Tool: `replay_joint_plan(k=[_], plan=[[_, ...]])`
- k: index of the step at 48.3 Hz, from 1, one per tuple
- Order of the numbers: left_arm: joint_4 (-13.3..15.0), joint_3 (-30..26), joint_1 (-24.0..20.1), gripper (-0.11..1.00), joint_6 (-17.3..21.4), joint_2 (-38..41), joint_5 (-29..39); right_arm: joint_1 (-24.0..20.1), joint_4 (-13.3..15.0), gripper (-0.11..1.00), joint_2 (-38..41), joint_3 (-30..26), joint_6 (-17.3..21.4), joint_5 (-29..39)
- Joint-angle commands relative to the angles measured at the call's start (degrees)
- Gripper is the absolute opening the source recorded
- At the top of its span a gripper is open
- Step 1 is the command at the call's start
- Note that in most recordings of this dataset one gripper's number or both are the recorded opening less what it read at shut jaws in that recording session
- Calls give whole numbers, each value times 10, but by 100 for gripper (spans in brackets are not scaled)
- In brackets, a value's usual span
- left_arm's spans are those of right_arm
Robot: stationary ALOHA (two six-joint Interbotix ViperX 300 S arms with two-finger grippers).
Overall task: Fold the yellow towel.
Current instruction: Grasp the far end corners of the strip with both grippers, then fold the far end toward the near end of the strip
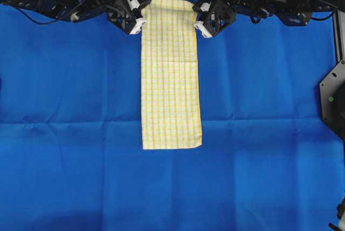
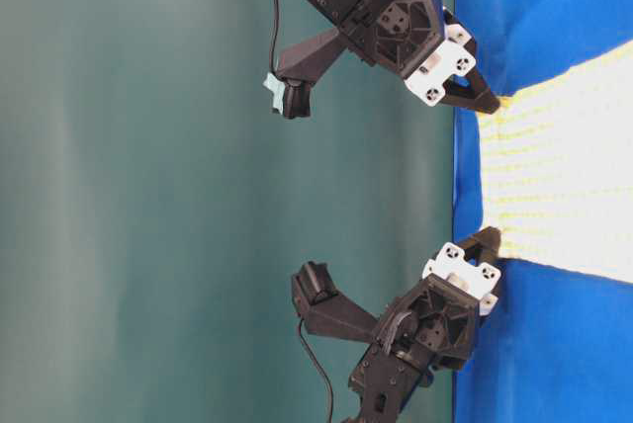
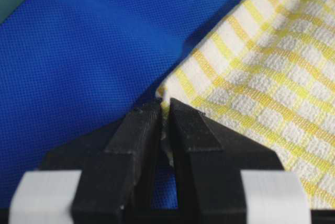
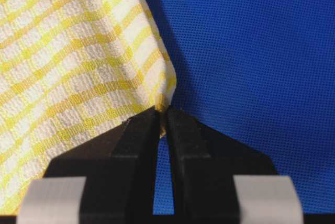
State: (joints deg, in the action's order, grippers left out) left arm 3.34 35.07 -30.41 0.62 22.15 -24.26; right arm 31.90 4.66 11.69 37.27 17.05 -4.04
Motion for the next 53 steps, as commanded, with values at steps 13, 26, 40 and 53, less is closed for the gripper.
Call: replay_joint_plan(k=[13,26,40,53], plan=[[0,-5,-10,4,8,-38,10,7,-7,4,-27,-4,0,-4],[0,-11,-10,4,33,-71,33,20,-4,4,-69,-3,-5,14],[0,-8,-2,4,30,-77,34,22,-3,4,-73,-3,-6,19],[0,17,48,4,30,-120,45,-10,-4,4,-107,27,-3,18]])
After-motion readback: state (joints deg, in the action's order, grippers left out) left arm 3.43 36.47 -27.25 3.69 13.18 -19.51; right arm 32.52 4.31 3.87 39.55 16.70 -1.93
